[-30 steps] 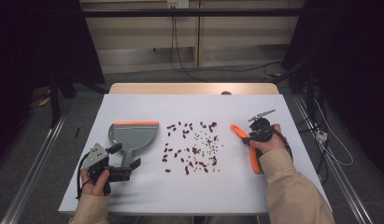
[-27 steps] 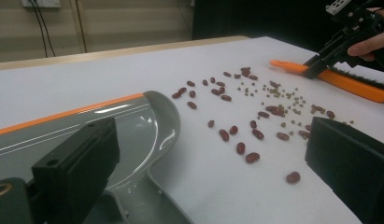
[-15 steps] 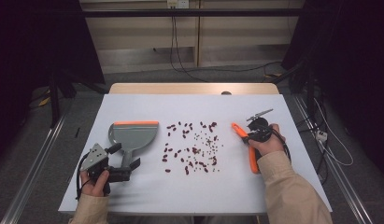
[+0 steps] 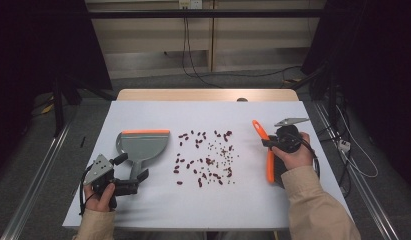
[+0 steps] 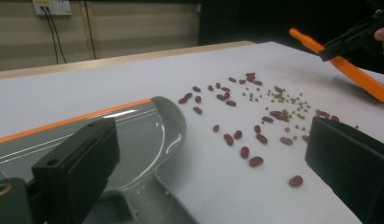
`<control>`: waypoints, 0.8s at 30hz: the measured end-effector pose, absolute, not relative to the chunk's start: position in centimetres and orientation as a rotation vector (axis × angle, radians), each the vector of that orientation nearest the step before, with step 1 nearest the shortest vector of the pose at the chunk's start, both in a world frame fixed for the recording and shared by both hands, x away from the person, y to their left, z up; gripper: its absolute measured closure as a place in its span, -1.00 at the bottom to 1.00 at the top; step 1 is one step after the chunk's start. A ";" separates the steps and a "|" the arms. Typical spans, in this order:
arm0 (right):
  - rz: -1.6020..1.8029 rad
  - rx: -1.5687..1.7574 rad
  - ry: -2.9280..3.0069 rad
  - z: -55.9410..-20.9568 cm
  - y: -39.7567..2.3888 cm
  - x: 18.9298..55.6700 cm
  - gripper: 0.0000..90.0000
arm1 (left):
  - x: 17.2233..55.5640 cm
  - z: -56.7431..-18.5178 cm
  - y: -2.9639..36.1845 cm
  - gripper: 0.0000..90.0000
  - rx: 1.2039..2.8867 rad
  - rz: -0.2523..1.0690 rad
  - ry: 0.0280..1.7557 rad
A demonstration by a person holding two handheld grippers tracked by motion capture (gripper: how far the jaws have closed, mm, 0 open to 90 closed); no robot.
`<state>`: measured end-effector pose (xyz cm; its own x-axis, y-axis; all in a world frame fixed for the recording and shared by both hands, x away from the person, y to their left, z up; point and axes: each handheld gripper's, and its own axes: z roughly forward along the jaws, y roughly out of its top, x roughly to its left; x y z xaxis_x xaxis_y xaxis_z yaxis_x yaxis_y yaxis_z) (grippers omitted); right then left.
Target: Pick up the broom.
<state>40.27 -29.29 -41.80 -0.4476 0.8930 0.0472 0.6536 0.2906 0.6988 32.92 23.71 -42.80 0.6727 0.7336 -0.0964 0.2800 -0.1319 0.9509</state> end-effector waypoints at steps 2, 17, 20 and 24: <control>1.024 1.380 2.154 -41.3 -29.8 39.4 0.55 | 32.8 -42.6 23.4 -0.93 1.701 0.463 0.825; 1.410 1.257 1.892 -39.3 -32.0 34.3 0.55 | 32.6 -39.4 15.7 -0.93 1.752 0.386 0.678; 1.443 1.256 1.866 -39.1 -32.4 33.9 0.55 | 33.1 -39.2 13.6 -0.93 1.754 0.357 0.651; 1.481 1.240 1.828 -38.8 -32.8 33.6 0.55 | 33.6 -39.1 11.4 -0.93 1.760 0.327 0.622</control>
<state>33.58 -32.80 -38.84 -0.4758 0.8628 0.1709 0.3459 0.0049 0.9382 33.59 11.36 -39.08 0.8186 0.5657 -0.0999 0.2386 -0.1767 0.9549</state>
